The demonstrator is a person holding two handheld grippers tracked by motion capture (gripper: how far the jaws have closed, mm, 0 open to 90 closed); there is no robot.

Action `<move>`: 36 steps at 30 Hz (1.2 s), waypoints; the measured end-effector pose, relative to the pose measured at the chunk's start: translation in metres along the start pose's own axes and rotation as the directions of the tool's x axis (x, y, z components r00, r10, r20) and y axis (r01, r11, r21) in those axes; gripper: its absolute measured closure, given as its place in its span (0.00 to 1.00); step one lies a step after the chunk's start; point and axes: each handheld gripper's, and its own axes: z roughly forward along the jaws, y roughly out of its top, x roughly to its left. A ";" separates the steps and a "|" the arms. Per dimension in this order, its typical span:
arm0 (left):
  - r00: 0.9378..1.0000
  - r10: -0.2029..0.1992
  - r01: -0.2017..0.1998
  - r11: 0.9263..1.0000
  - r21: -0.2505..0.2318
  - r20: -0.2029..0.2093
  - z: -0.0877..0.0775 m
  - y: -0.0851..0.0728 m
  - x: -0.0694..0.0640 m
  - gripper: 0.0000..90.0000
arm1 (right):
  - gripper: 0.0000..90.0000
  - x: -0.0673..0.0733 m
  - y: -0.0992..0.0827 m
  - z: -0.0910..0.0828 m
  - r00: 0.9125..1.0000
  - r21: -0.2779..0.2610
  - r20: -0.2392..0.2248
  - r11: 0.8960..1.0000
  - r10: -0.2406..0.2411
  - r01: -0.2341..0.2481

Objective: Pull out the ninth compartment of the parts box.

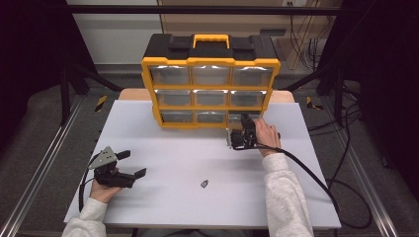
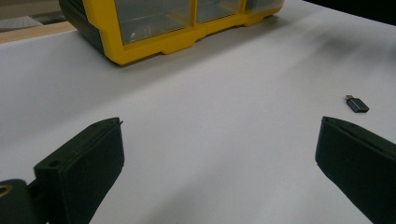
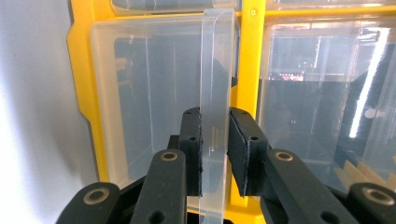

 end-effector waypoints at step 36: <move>1.000 0.001 -0.001 1.000 0.000 -0.003 0.000 0.000 0.000 0.01 | 0.85 0.000 -0.001 -0.017 1.000 -0.022 -0.028 1.000 -0.012 0.012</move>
